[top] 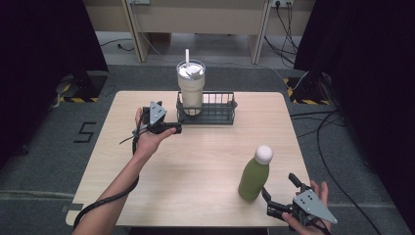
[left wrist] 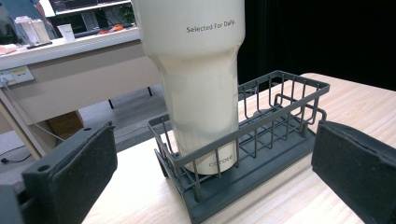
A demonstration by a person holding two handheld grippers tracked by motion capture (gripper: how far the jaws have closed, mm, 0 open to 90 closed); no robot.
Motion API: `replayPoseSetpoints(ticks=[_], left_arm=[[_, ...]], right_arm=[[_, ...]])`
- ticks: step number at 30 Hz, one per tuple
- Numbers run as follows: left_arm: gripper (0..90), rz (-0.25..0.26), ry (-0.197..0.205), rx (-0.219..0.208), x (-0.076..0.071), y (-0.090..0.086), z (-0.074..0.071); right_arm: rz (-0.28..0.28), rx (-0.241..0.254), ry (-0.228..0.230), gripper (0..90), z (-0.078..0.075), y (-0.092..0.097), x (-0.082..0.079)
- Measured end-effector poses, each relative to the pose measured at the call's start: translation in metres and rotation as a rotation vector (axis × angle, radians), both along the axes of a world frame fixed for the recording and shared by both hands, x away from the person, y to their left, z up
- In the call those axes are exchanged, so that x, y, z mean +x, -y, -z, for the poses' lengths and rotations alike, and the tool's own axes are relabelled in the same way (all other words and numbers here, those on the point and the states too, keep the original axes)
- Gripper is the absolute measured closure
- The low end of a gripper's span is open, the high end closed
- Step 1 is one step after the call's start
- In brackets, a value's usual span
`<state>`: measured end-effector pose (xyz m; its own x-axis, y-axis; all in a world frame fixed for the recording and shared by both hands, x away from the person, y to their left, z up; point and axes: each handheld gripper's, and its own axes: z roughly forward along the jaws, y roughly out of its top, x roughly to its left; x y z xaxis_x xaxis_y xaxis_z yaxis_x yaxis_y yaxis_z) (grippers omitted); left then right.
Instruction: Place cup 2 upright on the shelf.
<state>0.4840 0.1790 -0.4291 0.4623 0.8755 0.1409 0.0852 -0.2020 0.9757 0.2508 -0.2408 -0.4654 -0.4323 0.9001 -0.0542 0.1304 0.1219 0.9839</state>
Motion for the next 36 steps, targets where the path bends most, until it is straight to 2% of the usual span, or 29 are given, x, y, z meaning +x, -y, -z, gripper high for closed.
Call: replayPoseSetpoints(ticks=[11, 18, 20, 23, 31, 36], left_arm=[[0.0, -0.001, 0.001, 0.005, 0.000, -0.001, 0.000], [0.0, -0.004, -0.002, 0.005, -0.001, -0.003, 0.002], [0.0, -0.004, -0.003, 0.007, -0.001, -0.004, 0.003], [0.0, -0.007, -0.003, 0.006, -0.001, -0.006, 0.003], [0.3, -0.005, -0.002, 0.006, -0.001, -0.008, 0.004], [2.3, 0.002, -0.003, 0.003, -0.002, -0.010, 0.005]], right_arm=[[-0.059, 0.002, 0.010, 4.1, -0.006, -0.019, 0.003], [-0.094, -0.002, 0.006, 3.2, -0.009, -0.033, 0.012], [-0.094, -0.023, 0.004, 3.2, -0.008, -0.037, 0.018], [-0.092, -0.027, 0.000, 3.5, -0.008, -0.039, 0.021], [-0.074, -0.020, -0.024, 12.5, -0.009, -0.043, 0.031], [-0.080, -0.026, -0.030, 17.6, -0.007, -0.047, 0.032]])
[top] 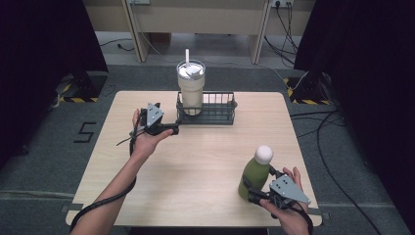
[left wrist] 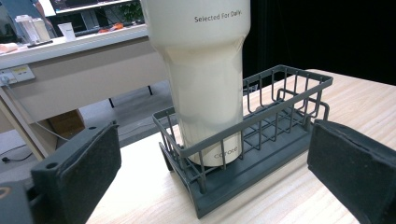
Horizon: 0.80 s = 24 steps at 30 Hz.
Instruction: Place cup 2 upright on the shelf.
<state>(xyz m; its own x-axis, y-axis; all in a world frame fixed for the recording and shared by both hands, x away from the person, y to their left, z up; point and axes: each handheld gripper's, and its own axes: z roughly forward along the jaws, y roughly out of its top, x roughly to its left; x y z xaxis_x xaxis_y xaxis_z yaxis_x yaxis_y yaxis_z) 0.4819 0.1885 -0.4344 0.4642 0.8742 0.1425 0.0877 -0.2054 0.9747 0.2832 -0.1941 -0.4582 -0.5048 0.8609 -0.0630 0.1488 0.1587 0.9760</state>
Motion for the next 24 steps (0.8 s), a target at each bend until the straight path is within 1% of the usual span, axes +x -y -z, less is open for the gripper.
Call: replayPoseSetpoints(ticks=[6, 9, 13, 17, 24], left_arm=[[3.3, 0.007, 0.004, -0.001, -0.002, -0.001, 0.001], [3.4, 0.009, 0.003, 0.001, -0.003, -0.002, 0.002], [3.6, 0.013, 0.004, -0.003, -0.005, -0.003, 0.003], [3.8, 0.013, 0.004, -0.004, -0.007, -0.005, 0.004], [4.0, 0.016, 0.011, -0.004, -0.013, -0.010, 0.004]], right_arm=[[0.005, -0.014, 0.005, 20.3, 0.003, -0.003, 0.002], [0.005, -0.014, 0.001, 20.7, 0.003, -0.003, 0.001], [0.004, -0.017, 0.016, 21.0, 0.003, -0.004, 0.001], [-0.001, -0.018, 0.009, 21.1, 0.002, -0.005, 0.002], [0.008, -0.003, -0.001, 21.3, 0.000, -0.004, 0.004]])
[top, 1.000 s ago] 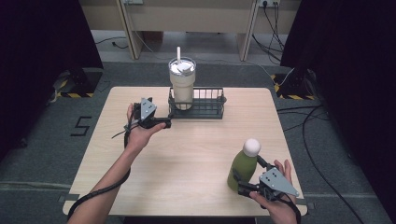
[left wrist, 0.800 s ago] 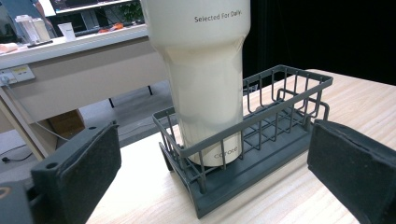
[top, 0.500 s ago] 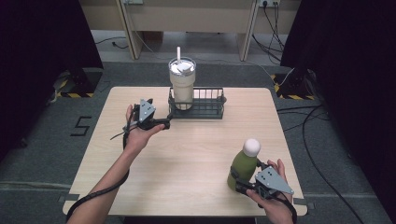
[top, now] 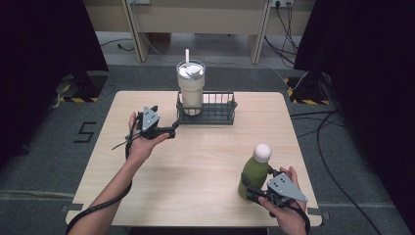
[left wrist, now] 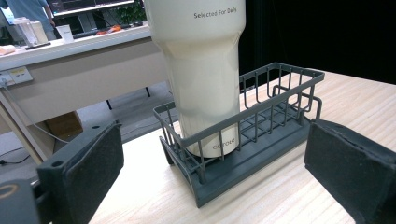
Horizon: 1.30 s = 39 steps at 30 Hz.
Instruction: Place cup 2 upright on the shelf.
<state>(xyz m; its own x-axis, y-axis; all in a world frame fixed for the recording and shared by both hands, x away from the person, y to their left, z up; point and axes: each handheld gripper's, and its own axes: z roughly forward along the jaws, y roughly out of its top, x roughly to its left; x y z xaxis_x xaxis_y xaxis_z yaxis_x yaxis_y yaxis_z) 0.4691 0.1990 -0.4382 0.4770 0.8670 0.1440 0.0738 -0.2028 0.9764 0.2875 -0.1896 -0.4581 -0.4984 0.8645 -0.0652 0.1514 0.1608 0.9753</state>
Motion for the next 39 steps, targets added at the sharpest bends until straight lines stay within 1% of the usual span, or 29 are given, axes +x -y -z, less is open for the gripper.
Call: replayPoseSetpoints(ticks=[4, 8, 9, 15, 19, 23, 25, 28, 32, 39], left_arm=[[4.4, 0.000, 0.002, -0.010, -0.004, -0.004, 0.001], [4.5, -0.003, -0.001, -0.008, -0.007, -0.008, 0.004], [4.5, -0.004, -0.002, -0.014, -0.008, -0.009, 0.005], [4.5, -0.002, -0.002, -0.013, -0.014, -0.012, 0.008], [4.5, -0.002, -0.001, -0.022, -0.018, -0.014, 0.010], [4.5, 0.003, -0.003, -0.021, -0.023, -0.015, 0.012], [4.6, 0.004, -0.003, -0.026, -0.026, -0.016, 0.014], [4.6, 0.009, -0.007, -0.022, -0.030, -0.016, 0.017], [4.6, 0.010, -0.012, -0.027, -0.035, -0.019, 0.022], [4.6, -0.004, -0.023, -0.034, -0.040, -0.026, 0.030]], right_arm=[[0.003, 0.009, 0.007, 21.3, -0.004, 0.001, 0.002], [0.009, 0.014, 0.015, 21.3, -0.008, 0.001, 0.005], [0.011, 0.018, 0.014, 21.3, -0.009, 0.001, 0.006], [0.019, 0.024, 0.030, 21.3, -0.016, 0.002, 0.011], [0.027, 0.025, 0.037, 21.4, -0.020, 0.001, 0.016], [0.035, 0.034, 0.041, 21.4, -0.024, 0.000, 0.021], [0.040, 0.037, 0.043, 21.4, -0.026, 0.000, 0.024], [0.047, 0.039, 0.046, 21.3, -0.028, 0.000, 0.028], [0.054, 0.043, 0.053, 21.4, -0.031, 0.000, 0.033], [0.063, 0.044, 0.052, 21.4, -0.035, -0.004, 0.042]])
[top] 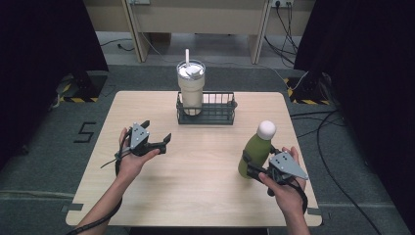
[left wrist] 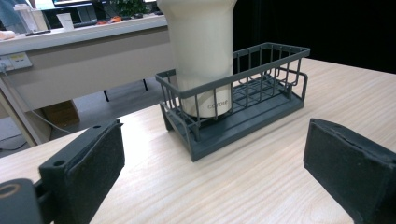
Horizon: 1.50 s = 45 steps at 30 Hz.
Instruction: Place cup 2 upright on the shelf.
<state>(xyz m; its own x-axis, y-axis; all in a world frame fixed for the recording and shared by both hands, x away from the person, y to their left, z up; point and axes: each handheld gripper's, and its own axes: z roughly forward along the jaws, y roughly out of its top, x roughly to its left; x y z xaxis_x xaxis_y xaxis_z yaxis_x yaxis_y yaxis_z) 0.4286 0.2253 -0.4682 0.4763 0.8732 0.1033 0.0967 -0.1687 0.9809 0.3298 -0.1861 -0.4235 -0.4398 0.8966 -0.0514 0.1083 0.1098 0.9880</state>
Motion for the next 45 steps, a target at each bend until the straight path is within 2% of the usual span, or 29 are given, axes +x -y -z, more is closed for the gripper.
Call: replayPoseSetpoints(ticks=[11, 35, 45], left_arm=[[4.6, -0.008, -0.009, -0.015, -0.007, -0.005, 0.010], [4.6, -0.008, -0.006, -0.017, -0.010, -0.004, 0.010], [4.7, -0.007, -0.010, -0.015, -0.010, -0.004, 0.010]], right_arm=[[0.007, 0.001, 0.006, 21.4, -0.007, -0.007, 0.014], [0.026, 0.018, 0.029, 21.4, -0.021, -0.021, 0.050], [0.038, 0.022, 0.023, 21.4, -0.025, -0.023, 0.062]])
